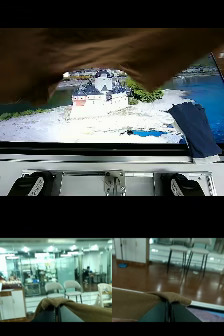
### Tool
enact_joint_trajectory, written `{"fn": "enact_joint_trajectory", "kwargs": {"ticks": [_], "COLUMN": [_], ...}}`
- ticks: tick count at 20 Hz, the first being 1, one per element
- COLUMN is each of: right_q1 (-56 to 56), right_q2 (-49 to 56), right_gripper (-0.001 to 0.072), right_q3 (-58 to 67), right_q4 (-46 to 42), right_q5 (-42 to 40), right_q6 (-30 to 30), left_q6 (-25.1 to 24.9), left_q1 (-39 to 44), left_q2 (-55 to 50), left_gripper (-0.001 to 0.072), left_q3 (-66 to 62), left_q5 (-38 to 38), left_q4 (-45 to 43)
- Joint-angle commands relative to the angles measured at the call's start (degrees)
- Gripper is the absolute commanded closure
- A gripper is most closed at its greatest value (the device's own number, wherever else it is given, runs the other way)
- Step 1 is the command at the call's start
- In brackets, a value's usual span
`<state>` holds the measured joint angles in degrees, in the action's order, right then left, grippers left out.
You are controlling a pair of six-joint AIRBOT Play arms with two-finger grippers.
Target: Fold the shirts.
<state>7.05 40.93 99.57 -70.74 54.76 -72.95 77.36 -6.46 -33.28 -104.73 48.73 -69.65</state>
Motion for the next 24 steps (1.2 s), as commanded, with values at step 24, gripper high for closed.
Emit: {"fn": "enact_joint_trajectory", "kwargs": {"ticks": [24], "right_q1": [-4.9], "right_q2": [42.4], "right_gripper": [0.0636], "right_q3": [-24.3], "right_q4": [1.4], "right_q5": [-18.5], "right_q6": [-7.5], "left_q6": [5.4], "left_q1": [0.1], "left_q2": [-31.3], "left_gripper": [0.0672], "left_q3": [42.1], "left_q5": [-14.3], "left_q4": [-1.4]}}
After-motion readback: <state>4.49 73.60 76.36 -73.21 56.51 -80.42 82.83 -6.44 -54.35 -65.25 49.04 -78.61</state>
